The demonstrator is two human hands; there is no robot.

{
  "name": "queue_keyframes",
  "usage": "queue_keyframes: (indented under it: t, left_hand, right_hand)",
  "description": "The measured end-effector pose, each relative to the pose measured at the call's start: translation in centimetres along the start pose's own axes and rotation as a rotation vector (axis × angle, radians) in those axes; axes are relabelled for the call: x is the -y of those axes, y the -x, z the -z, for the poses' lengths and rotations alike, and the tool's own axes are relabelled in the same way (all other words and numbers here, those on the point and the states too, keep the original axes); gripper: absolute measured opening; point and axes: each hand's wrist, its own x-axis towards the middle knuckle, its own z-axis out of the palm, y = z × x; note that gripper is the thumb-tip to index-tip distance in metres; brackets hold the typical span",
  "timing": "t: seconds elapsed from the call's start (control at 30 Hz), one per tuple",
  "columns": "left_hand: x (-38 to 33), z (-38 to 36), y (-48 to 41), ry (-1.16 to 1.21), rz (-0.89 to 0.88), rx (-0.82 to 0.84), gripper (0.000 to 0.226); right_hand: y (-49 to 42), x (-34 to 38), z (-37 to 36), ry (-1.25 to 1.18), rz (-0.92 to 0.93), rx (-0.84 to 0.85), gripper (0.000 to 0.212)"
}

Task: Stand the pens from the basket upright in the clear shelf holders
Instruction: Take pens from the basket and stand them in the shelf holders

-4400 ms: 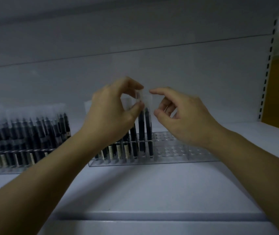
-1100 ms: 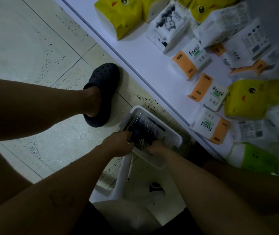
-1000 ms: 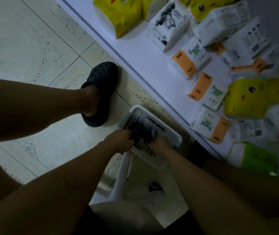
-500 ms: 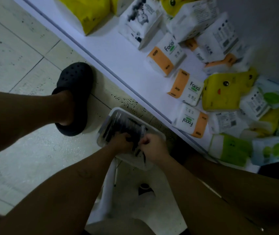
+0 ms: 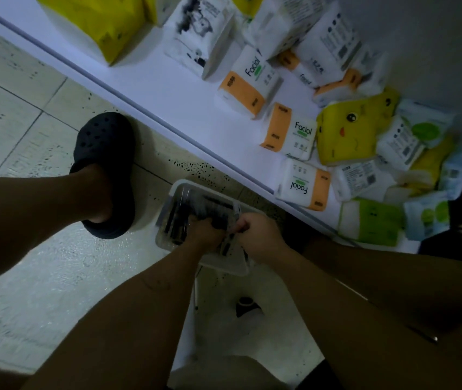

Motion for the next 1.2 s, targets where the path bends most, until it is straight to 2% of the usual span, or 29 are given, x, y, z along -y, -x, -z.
queue_keyframes:
  t: [0.1, 0.27, 0.43, 0.5, 0.6, 0.67, 0.77, 0.87, 0.9, 1.2]
  left_hand:
    - [0.4, 0.9, 0.7, 0.083, -0.004, -0.119, 0.021]
    - [0.7, 2.2, 2.0, -0.022, 0.035, -0.294, 0.021]
    - [0.3, 3.3, 2.9, -0.044, -0.066, -0.295, 0.019]
    - [-0.2, 3.9, 3.7, -0.016, -0.137, -0.325, 0.034]
    - [-1.5, 5.1, 5.6, 0.069, -0.272, -0.336, 0.076]
    - [-3.0, 6.0, 7.1, 0.117, -0.306, -0.318, 0.095]
    - [-6.0, 6.9, 9.9, 0.072, -0.354, -0.356, 0.091]
    - [-9.0, 7.0, 13.1, 0.069, -0.481, -0.357, 0.068]
    - [-9.8, 7.0, 14.2, 0.058, -0.522, -0.349, 0.065]
    - [-15.6, 8.0, 23.7, -0.047, -0.862, -0.471, 0.055]
  right_hand:
    - [0.2, -0.2, -0.3, -0.006, 0.022, -0.012, 0.023]
    - [0.7, -0.8, -0.9, -0.017, 0.022, -0.015, 0.021]
    - [1.8, -1.5, -0.5, -0.054, 0.057, -0.033, 0.023]
    - [2.4, -1.6, -0.1, -0.057, 0.092, -0.073, 0.023]
    - [3.4, -1.7, 0.5, -0.061, 0.144, -0.149, 0.02]
    - [4.1, -1.9, 1.0, -0.087, 0.149, -0.201, 0.023]
    - [5.2, -2.0, 2.1, -0.225, 0.178, -0.29, 0.04]
    - [6.4, -1.6, 3.7, -0.321, 0.295, -0.34, 0.09]
    - [6.9, -1.3, 4.1, -0.324, 0.339, -0.366, 0.095]
    - [12.9, 2.4, 8.7, -0.4, 0.682, -0.65, 0.058]
